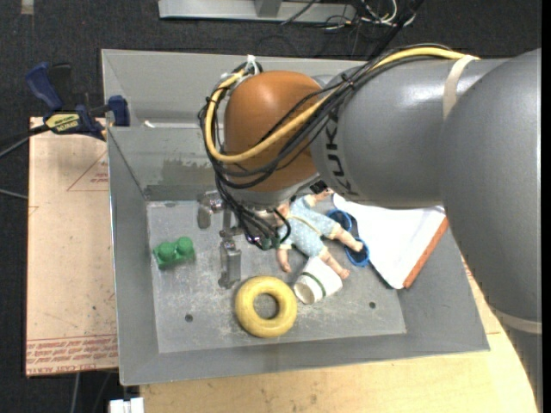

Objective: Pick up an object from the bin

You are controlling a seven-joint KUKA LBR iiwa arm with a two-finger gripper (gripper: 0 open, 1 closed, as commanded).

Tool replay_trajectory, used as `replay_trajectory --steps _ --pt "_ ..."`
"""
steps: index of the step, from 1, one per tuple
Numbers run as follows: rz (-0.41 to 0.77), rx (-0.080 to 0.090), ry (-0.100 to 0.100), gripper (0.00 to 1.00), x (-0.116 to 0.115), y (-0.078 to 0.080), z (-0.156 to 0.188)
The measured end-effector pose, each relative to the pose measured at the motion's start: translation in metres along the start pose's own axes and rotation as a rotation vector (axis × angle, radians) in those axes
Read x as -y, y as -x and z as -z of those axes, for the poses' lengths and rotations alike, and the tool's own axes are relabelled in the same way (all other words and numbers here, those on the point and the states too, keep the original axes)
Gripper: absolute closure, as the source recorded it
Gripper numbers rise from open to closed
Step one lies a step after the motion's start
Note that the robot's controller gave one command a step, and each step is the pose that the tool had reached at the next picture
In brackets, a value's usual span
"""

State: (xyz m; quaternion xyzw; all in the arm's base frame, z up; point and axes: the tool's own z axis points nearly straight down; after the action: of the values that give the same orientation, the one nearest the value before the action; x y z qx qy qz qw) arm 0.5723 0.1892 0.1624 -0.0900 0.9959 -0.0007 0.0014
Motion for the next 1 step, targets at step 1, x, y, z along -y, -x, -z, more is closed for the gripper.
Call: replay_trajectory --steps 1 --pt "-0.036 -0.01 0.002 0.0 -0.001 -0.0076 0.0341"
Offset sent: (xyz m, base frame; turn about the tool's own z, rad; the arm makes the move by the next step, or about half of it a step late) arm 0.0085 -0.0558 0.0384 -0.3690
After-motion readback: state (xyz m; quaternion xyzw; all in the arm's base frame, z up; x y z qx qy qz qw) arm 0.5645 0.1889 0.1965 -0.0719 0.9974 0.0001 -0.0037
